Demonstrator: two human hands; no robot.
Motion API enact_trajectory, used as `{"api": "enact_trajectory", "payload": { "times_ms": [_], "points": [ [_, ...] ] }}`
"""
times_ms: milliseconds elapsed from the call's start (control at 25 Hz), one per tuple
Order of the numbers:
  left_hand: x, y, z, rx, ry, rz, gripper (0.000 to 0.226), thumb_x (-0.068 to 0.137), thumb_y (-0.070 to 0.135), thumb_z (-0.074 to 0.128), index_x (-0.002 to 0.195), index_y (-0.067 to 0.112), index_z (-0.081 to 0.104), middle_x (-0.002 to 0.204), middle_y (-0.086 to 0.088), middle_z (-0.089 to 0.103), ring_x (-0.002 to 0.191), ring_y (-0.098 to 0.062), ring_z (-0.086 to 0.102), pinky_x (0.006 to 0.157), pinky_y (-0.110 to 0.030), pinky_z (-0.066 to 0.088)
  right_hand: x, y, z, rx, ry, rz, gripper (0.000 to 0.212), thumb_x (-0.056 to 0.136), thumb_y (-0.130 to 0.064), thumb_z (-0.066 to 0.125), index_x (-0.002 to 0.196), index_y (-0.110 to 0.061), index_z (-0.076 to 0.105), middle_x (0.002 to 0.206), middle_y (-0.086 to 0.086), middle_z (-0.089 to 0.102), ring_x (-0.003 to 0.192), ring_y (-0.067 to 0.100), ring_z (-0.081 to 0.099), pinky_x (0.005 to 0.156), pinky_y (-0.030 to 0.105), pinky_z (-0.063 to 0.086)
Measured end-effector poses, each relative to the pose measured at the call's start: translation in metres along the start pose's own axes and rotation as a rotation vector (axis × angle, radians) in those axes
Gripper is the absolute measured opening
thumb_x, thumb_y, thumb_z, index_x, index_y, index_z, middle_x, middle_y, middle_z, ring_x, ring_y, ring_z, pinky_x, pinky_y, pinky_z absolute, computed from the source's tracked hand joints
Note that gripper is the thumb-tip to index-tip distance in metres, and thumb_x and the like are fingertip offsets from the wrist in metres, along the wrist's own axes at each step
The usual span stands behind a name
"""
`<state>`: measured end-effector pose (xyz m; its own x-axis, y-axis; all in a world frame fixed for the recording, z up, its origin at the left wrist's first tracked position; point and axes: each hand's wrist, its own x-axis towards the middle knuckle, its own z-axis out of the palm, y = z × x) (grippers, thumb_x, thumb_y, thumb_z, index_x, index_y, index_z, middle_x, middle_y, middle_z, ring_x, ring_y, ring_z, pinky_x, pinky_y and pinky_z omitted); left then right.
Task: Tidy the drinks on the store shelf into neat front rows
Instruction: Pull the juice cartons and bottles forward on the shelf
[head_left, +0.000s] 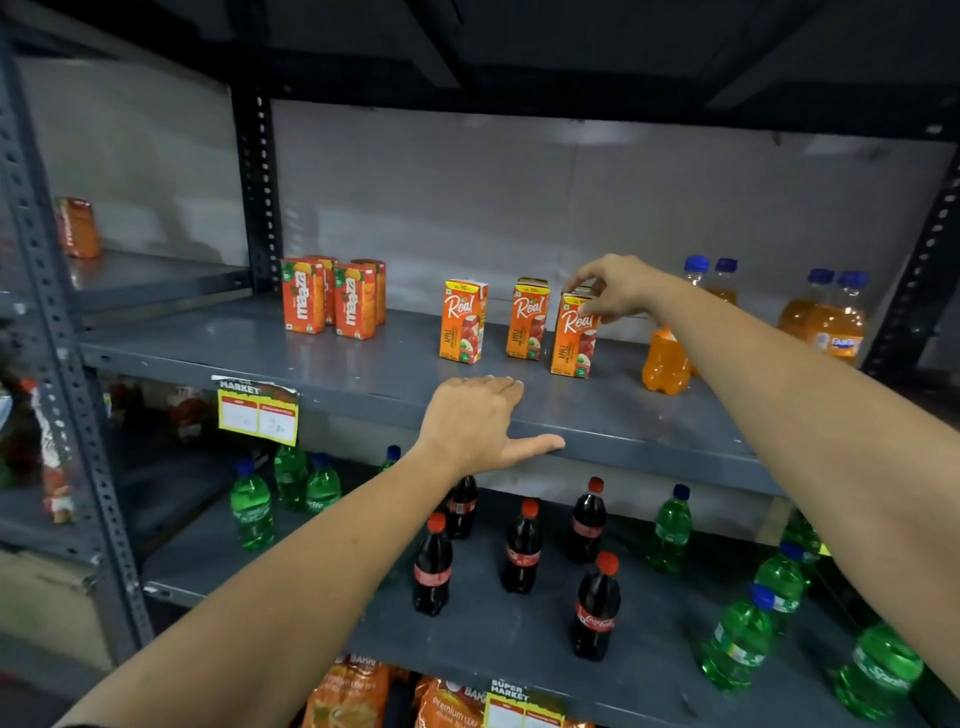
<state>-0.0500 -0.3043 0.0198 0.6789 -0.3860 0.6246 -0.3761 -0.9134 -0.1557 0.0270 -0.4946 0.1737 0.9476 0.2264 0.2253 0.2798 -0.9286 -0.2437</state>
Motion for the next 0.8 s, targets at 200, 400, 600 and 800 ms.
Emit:
{"api": "enact_trajectory", "payload": {
  "times_ms": [200, 400, 600, 800],
  "points": [
    [-0.013, -0.017, -0.006, -0.058, -0.011, 0.008, 0.094, 0.076, 0.081, 0.016, 0.126, 0.014, 0.058, 0.127, -0.004, 0.064, 0.117, -0.023, 0.058, 0.094, -0.040, 0.047, 0.001, -0.009, 0.003, -0.281, 0.103, -0.050, 0.035, 0.084, -0.026, 0.067, 0.119, -0.020, 0.062, 0.127, 0.013, 0.058, 0.101, 0.028, 0.060, 0.072, 0.035, 0.055],
    [-0.034, -0.071, -0.014, -0.054, 0.025, 0.027, 0.084, 0.081, 0.073, 0.016, 0.123, 0.016, 0.061, 0.121, 0.000, 0.067, 0.109, -0.021, 0.063, 0.079, -0.036, 0.050, -0.004, -0.042, 0.009, -0.317, 0.384, -0.061, 0.037, 0.079, -0.051, 0.065, 0.095, -0.019, 0.069, 0.112, 0.012, 0.062, 0.106, 0.032, 0.059, 0.079, 0.042, 0.051],
    [-0.041, -0.158, -0.033, 0.012, -0.041, 0.024, 0.062, 0.089, 0.067, 0.026, 0.077, 0.016, 0.060, 0.082, 0.000, 0.066, 0.077, -0.023, 0.062, 0.053, -0.030, 0.030, 0.019, -0.114, 0.038, -0.213, 0.444, -0.204, 0.028, 0.080, -0.040, 0.066, 0.085, -0.013, 0.071, 0.083, 0.008, 0.054, 0.089, 0.035, 0.062, 0.077, 0.039, 0.051],
    [-0.039, -0.237, -0.037, 0.031, -0.069, 0.059, 0.051, 0.089, 0.061, 0.038, 0.081, 0.020, 0.068, 0.082, 0.001, 0.070, 0.078, -0.023, 0.064, 0.056, -0.029, 0.038, 0.054, -0.183, 0.072, -0.172, 0.447, -0.225, 0.025, 0.080, -0.030, 0.067, 0.088, -0.006, 0.072, 0.091, 0.019, 0.066, 0.088, 0.034, 0.063, 0.081, 0.035, 0.047]
  ]
}}
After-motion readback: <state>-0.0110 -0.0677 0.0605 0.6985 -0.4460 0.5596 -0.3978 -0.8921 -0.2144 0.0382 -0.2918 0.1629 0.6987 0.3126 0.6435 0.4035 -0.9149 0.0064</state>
